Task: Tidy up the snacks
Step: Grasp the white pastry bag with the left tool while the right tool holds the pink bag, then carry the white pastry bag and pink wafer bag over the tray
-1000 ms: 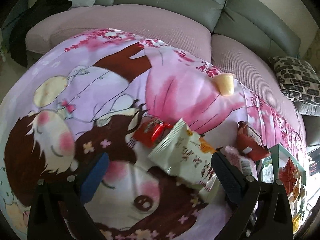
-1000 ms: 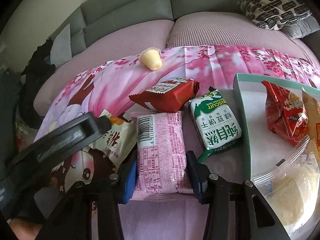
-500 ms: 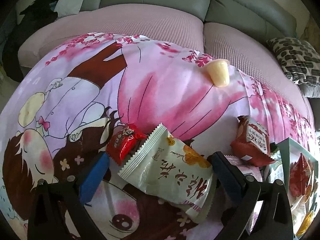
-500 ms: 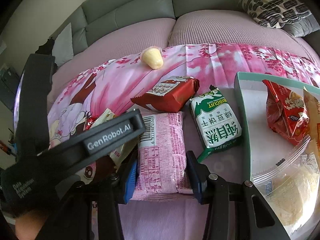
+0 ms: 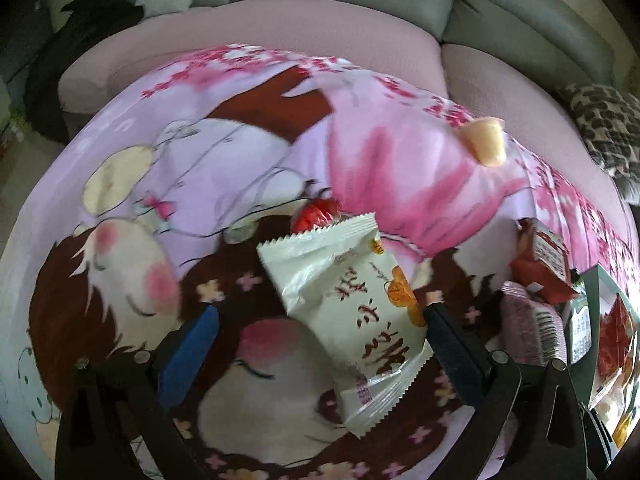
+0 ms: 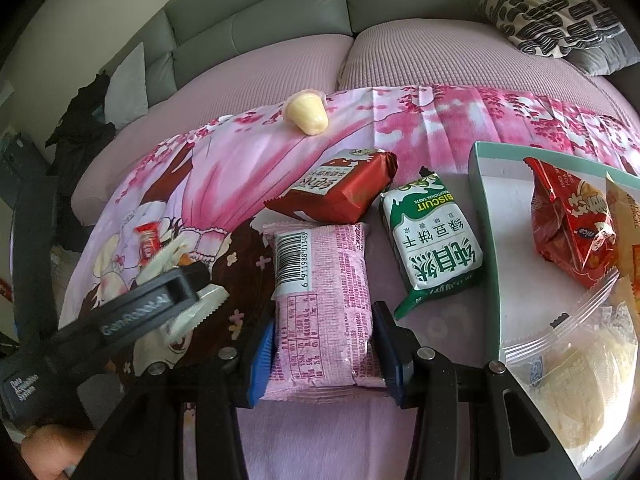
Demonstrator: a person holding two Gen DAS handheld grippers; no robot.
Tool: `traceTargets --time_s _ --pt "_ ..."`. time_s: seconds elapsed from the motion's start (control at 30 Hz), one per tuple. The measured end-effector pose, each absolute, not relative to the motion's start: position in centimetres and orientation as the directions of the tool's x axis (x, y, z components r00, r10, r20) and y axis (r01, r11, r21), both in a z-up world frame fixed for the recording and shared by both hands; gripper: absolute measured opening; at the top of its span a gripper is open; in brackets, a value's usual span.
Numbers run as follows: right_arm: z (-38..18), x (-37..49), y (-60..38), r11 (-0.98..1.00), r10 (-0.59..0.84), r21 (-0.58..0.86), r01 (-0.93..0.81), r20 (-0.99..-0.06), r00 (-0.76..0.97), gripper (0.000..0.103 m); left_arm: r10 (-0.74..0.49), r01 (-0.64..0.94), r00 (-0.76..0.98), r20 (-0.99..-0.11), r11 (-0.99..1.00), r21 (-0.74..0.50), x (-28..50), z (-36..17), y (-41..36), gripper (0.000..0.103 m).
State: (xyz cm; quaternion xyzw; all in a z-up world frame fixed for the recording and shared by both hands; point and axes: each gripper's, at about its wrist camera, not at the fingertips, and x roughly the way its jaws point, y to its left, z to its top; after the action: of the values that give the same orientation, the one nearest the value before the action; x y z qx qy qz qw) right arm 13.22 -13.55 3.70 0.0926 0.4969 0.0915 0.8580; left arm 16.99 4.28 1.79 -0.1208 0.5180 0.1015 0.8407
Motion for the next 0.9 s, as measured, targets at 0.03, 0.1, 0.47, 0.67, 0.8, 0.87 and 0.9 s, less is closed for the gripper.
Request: traceTargets --time_s 0.03,0.1,0.47,0.67,0.8,0.87,0.9 --pt "3.7 13.3 -13.5 0.966 0.248 0.249 -0.065 -0.836 0.489 0.047 0.045 -0.306 0.442 -0.896 0.946 -0.104 16.9 1.8 4.5 0.102" --pt "3.6 13.3 -13.5 0.966 0.248 0.249 -0.065 -0.836 0.489 0.047 0.033 -0.322 0.444 -0.895 0.938 -0.125 16.5 1.8 4.9 0.102" --pt "3.8 13.1 -13.8 0.966 0.251 0.25 -0.068 -0.833 0.494 0.045 -0.032 -0.269 0.486 -0.874 0.945 -0.184 15.4 2.7 3.6 0.06" --pt "4.9 12.7 -14.1 0.961 0.267 0.265 -0.079 -0.818 0.509 0.044 -0.061 -0.259 0.512 -0.857 0.94 -0.221 15.3 3.4 3.7 0.056" --pt "6.5 12.1 -14.0 0.958 0.277 0.268 -0.098 -0.795 0.539 0.044 -0.064 -0.247 0.552 -0.831 0.94 -0.236 14.7 5.0 3.8 0.056" --pt "7.5 11.7 -14.1 0.957 0.281 0.27 -0.106 -0.778 0.562 0.044 -0.063 -0.242 0.576 -0.815 0.939 -0.243 14.4 6.0 4.0 0.056" --pt "8.2 11.4 -14.2 0.956 0.284 0.271 -0.111 -0.766 0.576 0.044 -0.062 -0.237 0.593 -0.803 0.939 -0.248 14.1 6.8 4.0 0.056"
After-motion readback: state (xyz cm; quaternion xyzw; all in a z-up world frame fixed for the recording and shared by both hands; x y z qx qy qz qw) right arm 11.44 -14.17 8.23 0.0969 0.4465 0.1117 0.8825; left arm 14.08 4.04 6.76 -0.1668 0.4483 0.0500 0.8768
